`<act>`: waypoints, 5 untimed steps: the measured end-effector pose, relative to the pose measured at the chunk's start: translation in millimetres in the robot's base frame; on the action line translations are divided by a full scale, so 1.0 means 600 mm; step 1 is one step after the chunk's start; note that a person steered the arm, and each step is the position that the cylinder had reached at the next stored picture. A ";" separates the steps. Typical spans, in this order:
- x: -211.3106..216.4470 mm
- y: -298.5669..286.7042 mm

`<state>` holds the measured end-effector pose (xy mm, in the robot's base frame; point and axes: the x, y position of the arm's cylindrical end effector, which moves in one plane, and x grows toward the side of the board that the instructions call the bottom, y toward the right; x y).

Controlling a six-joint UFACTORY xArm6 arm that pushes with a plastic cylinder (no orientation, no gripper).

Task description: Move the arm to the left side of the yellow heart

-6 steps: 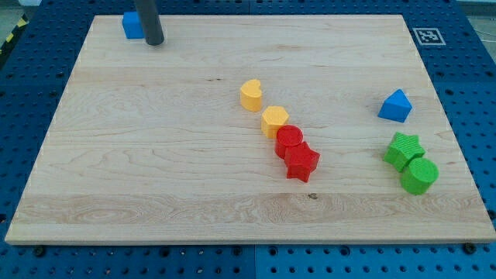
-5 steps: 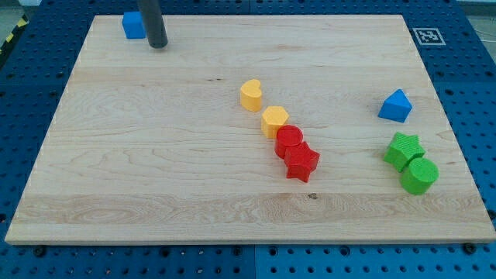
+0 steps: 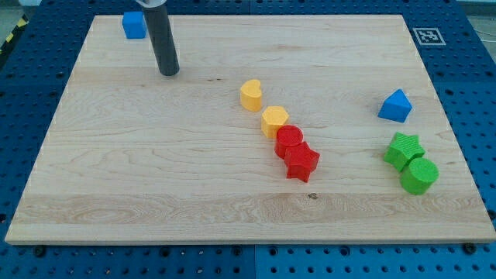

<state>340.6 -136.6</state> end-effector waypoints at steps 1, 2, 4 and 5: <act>0.000 0.000; 0.006 0.000; 0.064 0.025; 0.116 0.057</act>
